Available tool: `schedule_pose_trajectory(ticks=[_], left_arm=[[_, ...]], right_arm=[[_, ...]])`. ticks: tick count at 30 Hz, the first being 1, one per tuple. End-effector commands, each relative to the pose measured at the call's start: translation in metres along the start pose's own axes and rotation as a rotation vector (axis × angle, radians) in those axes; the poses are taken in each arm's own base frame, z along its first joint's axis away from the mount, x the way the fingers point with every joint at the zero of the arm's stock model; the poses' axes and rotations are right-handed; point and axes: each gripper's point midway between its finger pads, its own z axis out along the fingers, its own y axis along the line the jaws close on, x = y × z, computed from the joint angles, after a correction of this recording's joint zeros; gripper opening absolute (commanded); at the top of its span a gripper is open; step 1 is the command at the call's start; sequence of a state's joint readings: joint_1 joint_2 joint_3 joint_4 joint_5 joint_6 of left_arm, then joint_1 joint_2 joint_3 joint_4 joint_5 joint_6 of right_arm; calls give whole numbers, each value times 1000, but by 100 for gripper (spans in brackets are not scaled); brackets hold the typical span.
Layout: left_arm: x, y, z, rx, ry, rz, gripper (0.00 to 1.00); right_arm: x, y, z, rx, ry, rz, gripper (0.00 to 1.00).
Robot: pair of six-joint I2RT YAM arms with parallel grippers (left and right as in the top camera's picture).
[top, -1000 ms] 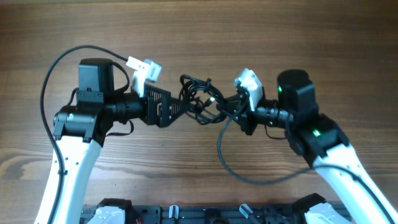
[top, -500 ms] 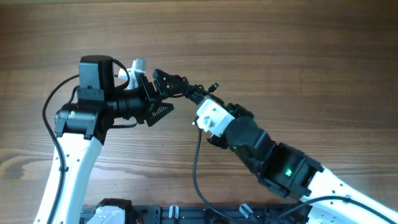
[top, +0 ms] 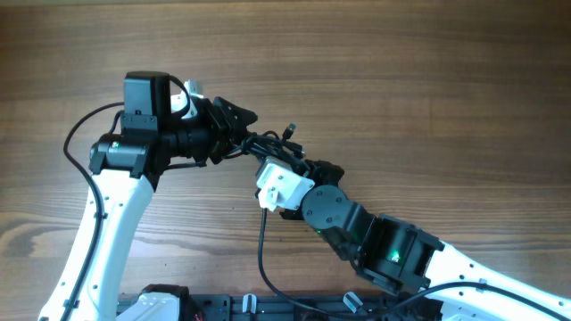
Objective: Untangle cables
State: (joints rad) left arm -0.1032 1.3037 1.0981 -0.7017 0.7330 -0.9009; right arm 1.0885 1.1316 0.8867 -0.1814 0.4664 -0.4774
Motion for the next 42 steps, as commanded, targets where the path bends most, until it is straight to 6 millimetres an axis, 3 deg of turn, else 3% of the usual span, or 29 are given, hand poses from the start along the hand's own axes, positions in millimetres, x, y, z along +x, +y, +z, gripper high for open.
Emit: schedule_pose_trajectory(ticks=[1, 2, 7, 12, 14, 17, 21, 23, 27, 29, 31, 35, 40, 42], left_arm=[[1, 1, 2, 2, 16, -7, 79], [6, -2, 1, 20, 45, -9, 88], [16, -8, 0, 59, 102, -10, 84], [16, -9, 0, 60, 105, -40, 37], [16, -9, 0, 60, 104, -39, 4], [6, -3, 1, 24, 45, -28, 4], [-13, 5, 1, -29, -58, 97, 4], [-16, 0, 1, -14, -70, 202, 4], [-16, -5, 1, 2, -69, 337, 4], [-11, -12, 1, 41, -43, 410, 4], [5, -30, -1, 155, 30, 551, 4], [34, -51, -10, 338, 139, 749, 4], [69, -68, -30, 577, 255, 950, 4], [73, -70, -32, 604, 264, 970, 4]], right_arm=[[-14, -19, -7, 82, -31, 11, 4], [-14, -26, -7, 115, -27, 1, 4], [-22, -36, -9, 166, -52, 0, 4], [-22, -36, -9, 166, -52, -1, 4], [-22, -36, -9, 166, -52, -1, 4], [-22, -36, -9, 165, -51, 0, 4], [-19, -17, -7, 64, -54, -21, 22], [-29, -3, -9, -25, -112, 28, 36], [-48, -2, -30, -107, -213, 145, 51], [-56, -4, -43, -140, -257, 198, 53], [-59, -17, -65, -141, -291, 316, 58], [-60, -25, -90, -182, -321, 459, 66], [-55, -9, -93, -280, -291, 518, 70], [-60, -6, -96, -311, -313, 518, 70]])
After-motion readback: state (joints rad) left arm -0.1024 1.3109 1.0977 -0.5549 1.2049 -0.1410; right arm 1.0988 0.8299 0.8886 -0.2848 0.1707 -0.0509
